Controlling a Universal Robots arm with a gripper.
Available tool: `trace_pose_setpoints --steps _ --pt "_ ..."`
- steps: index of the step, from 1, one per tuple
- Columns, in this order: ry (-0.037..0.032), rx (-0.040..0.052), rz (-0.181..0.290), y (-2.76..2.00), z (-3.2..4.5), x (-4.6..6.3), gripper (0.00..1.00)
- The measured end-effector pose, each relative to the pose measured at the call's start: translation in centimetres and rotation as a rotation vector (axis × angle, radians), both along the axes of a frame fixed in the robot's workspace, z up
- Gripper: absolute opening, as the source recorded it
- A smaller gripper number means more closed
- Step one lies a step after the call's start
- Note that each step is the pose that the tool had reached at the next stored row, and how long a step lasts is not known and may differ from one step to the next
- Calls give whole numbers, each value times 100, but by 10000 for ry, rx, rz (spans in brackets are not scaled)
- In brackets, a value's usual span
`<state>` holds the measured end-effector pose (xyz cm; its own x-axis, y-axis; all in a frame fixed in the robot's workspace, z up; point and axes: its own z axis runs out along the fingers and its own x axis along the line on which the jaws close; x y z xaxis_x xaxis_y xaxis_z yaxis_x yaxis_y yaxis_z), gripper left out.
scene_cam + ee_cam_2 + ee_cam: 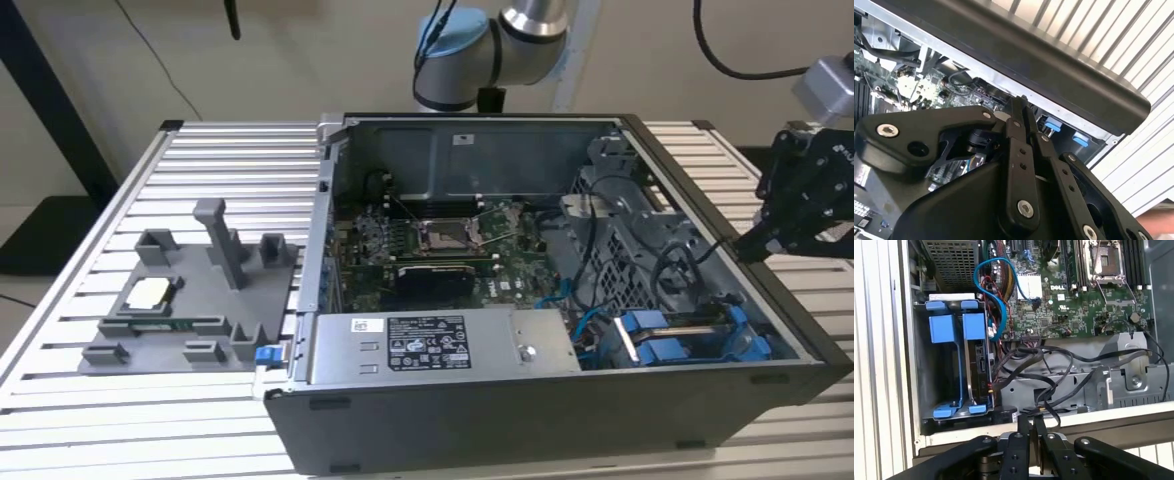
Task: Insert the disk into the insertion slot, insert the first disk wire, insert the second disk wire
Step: 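Insert the second disk wire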
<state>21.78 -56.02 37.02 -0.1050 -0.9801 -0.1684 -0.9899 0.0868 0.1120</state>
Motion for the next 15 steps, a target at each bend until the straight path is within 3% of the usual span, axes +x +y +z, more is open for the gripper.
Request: trace_pose_setpoints --steps 8,15 --pt "0 89 -18 1 73 -174 16" --pt "9 94 -18 8 165 -342 16"
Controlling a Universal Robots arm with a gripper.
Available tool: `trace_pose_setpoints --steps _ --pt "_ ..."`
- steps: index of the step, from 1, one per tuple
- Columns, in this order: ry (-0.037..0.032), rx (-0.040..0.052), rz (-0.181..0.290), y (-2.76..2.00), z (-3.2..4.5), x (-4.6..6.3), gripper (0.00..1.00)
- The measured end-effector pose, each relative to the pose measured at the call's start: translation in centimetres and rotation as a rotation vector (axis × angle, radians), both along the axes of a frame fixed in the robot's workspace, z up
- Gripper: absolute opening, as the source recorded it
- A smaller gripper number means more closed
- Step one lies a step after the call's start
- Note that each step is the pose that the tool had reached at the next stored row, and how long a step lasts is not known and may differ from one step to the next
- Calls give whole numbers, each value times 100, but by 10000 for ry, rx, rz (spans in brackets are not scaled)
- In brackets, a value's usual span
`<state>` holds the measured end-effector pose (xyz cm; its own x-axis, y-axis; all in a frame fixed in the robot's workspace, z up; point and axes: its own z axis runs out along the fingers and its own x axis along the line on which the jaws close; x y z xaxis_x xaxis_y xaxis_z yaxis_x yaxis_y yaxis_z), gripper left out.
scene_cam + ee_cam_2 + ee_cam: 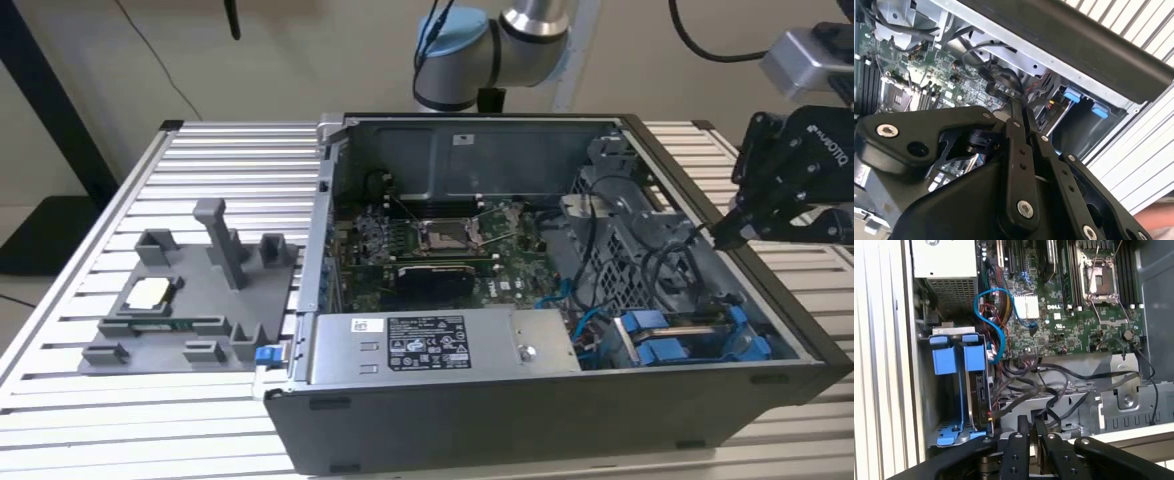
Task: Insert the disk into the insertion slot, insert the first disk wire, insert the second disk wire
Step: 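Insert the second disk wire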
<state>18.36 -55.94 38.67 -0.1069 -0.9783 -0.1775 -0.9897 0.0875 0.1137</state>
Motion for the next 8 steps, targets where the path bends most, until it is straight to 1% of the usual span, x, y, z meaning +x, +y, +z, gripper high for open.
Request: trace_pose_setpoints --steps 5,8 --pt "8 -1 0 0 20 -136 16" --pt "8 -1 1 0 24 -236 16"
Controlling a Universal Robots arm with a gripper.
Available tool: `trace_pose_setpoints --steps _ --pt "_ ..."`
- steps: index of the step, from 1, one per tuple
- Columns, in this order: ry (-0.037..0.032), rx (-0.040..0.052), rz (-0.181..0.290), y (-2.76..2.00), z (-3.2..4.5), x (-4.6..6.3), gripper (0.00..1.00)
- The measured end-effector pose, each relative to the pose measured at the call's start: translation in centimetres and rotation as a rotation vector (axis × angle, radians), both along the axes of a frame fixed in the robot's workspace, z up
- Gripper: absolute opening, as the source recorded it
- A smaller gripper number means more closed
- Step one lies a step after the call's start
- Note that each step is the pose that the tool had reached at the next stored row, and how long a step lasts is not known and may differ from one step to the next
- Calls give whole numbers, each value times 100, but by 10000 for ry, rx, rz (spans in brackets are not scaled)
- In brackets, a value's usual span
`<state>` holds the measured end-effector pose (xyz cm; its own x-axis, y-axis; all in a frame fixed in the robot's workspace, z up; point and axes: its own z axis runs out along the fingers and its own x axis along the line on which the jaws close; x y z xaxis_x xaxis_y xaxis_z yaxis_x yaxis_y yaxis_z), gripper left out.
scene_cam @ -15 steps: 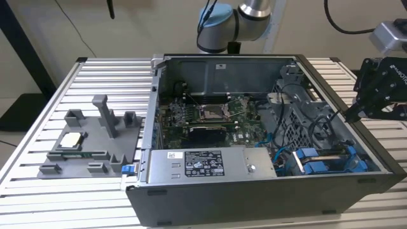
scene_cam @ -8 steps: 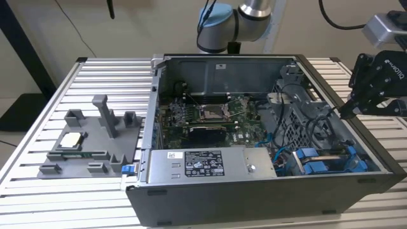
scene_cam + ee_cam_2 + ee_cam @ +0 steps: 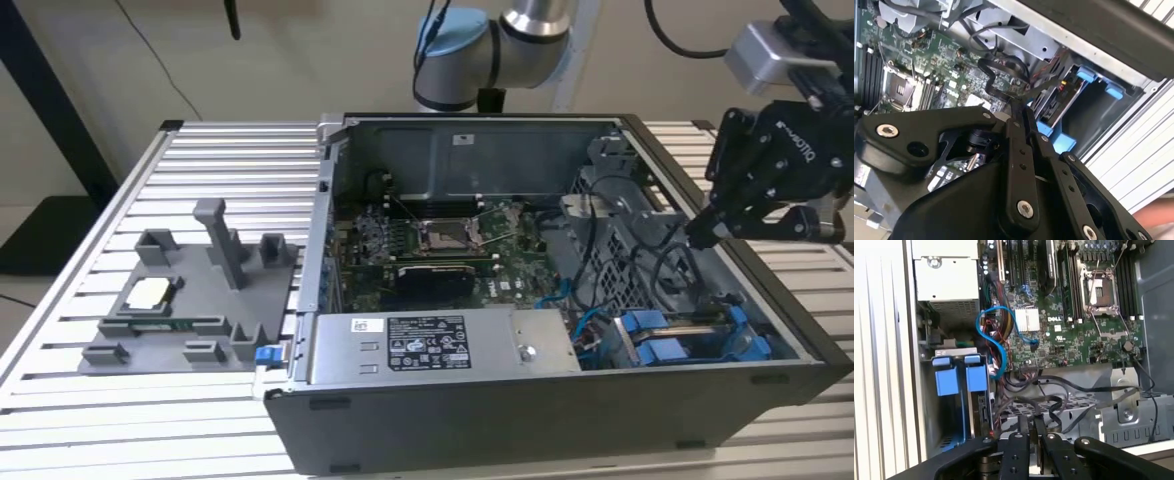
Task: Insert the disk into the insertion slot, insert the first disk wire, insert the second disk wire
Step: 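Insert the second disk wire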
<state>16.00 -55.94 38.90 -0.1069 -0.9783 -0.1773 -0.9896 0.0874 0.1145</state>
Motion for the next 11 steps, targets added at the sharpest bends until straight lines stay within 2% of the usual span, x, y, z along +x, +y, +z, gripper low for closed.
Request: trace_pose_setpoints --steps 5,11 --pt "0 2 -1 0 2 -165 16" --pt "0 0 4 0 3 -173 16"
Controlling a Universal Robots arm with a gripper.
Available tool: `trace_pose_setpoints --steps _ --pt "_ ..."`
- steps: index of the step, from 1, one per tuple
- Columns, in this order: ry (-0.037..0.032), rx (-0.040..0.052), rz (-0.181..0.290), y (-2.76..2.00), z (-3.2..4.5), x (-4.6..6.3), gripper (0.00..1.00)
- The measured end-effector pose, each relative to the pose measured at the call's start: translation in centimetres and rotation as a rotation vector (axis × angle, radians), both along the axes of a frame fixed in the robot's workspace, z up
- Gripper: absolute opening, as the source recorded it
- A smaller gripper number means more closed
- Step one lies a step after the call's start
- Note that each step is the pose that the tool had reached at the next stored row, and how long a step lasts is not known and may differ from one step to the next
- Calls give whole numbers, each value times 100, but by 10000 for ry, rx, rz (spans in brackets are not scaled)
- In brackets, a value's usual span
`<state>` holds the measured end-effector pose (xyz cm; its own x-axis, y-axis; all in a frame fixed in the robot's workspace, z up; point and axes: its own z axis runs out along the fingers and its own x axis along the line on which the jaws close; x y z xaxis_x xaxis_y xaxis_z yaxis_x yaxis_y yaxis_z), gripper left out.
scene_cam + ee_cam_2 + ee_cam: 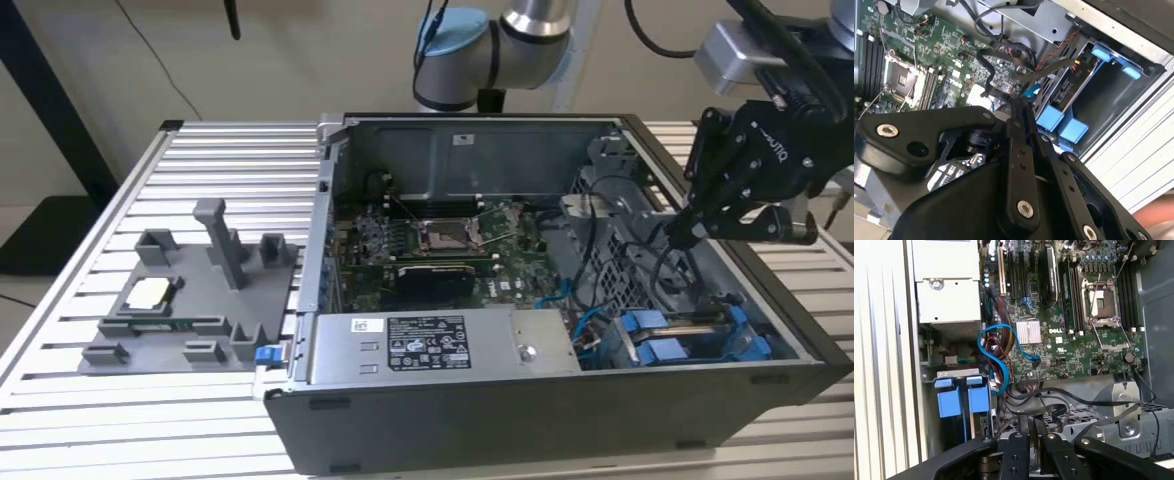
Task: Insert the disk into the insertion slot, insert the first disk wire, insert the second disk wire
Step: 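Insert the second disk wire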
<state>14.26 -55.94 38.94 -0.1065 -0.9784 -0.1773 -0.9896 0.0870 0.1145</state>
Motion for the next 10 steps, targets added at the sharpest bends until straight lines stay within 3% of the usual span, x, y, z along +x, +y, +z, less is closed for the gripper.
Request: trace_pose_setpoints --steps 7,10 --pt "0 -3 1 0 -4 -27 16" --pt "0 -70 0 0 -10 -43 16"
